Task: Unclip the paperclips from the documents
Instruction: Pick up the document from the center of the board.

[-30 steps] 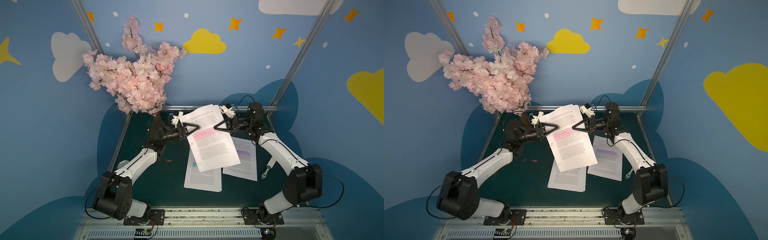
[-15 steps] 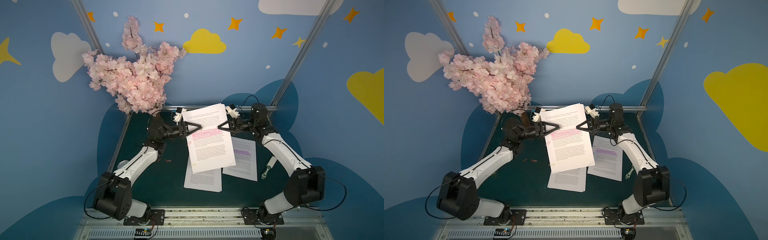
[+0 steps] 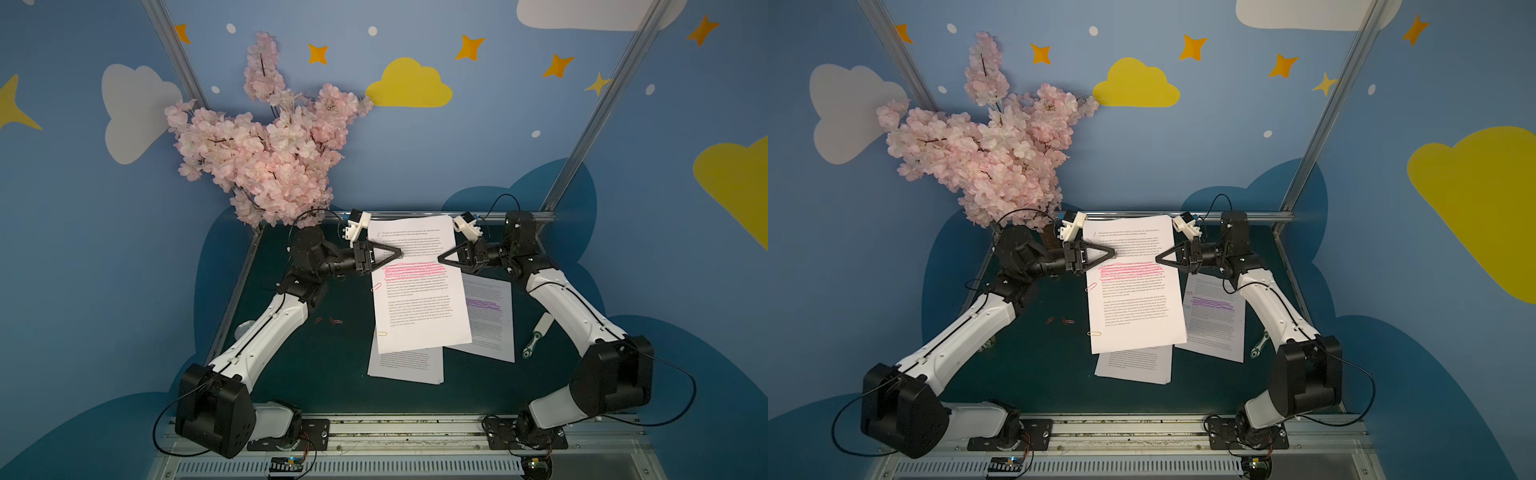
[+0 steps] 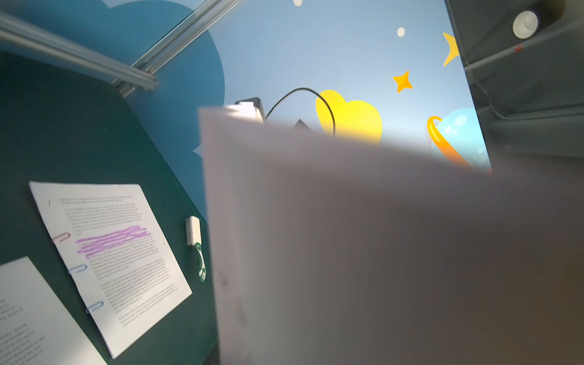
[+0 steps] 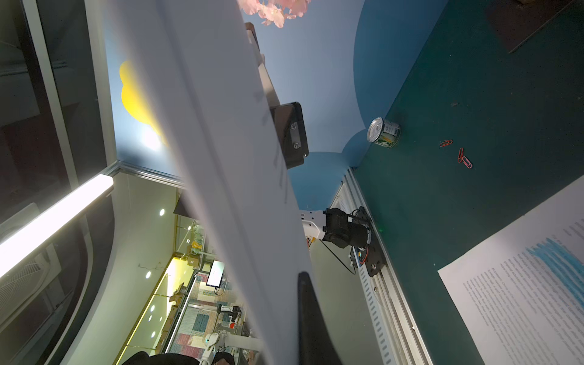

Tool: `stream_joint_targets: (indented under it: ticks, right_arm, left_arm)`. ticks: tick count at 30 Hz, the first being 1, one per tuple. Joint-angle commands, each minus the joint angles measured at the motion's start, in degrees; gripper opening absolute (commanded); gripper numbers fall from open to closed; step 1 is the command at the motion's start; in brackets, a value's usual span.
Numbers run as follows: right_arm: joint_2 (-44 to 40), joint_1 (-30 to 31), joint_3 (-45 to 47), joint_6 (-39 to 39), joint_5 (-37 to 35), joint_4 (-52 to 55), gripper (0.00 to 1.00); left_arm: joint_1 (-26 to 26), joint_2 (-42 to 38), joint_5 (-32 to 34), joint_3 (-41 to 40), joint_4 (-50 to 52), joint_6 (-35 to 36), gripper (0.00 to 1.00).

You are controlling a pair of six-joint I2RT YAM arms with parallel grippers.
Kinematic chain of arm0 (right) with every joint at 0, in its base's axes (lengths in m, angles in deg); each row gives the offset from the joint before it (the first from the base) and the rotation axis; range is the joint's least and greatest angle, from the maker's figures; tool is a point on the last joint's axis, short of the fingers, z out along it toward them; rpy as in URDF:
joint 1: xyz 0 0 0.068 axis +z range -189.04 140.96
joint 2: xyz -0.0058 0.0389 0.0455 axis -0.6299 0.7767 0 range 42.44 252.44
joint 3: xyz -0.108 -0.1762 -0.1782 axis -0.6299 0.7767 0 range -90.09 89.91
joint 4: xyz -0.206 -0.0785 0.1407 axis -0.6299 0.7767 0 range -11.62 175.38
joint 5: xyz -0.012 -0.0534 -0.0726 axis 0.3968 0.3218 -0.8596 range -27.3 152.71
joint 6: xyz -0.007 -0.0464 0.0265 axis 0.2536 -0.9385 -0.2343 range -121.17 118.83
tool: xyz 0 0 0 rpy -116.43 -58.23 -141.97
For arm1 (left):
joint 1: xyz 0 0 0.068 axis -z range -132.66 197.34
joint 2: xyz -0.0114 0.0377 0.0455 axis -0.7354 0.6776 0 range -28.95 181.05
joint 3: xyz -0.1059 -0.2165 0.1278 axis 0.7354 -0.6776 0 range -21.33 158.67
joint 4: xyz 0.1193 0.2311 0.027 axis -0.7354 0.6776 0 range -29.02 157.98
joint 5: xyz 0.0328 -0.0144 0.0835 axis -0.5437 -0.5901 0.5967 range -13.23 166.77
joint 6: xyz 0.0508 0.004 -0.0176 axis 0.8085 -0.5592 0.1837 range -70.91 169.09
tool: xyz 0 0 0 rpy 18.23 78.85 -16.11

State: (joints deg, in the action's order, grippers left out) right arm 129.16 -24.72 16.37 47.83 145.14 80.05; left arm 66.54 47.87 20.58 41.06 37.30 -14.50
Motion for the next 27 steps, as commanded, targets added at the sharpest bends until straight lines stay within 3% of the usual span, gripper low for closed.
stream_joint_targets:
  ticks: [1,5,8,16,20,21,23,27]
  right_arm:
    - [-0.57,-0.51,-0.3,-2.44,0.82,2.44,0.0]
    - [-0.98,-1.57,-0.16,-4.08,0.37,5.18,0.0]
    - [-1.11,-1.67,0.06,-4.33,0.12,5.91,0.0]
    - [-1.1,-1.63,-0.71,-6.27,-0.17,8.3,0.02]
    - [-0.96,-1.68,-0.55,-7.01,0.0,8.35,0.58]
    - [-0.81,-1.71,-0.48,-7.39,0.16,8.22,0.68]
    - [-0.51,-1.68,-0.47,-7.1,0.76,6.16,0.82]
    - [-0.38,-1.73,-0.49,-1.97,2.51,-4.04,0.87]
  left_arm:
    - [-0.13,-1.43,0.09,2.38,4.41,3.54,0.38]
    - [-0.74,-1.92,-0.05,3.33,7.59,5.43,0.32]
    - [-0.92,-2.05,-0.04,4.03,9.51,6.58,0.05]
    - [-0.92,-0.77,-1.08,6.02,11.45,8.53,0.02]
    - [-1.03,-0.97,-1.92,8.98,13.73,12.73,0.03]
    - [-1.03,-0.82,-2.71,10.3,14.62,13.56,0.02]
    - [-1.15,-0.31,-4.43,12.85,15.7,14.3,0.03]
    - [-1.04,1.37,-8.25,17.57,14.58,12.45,0.02]
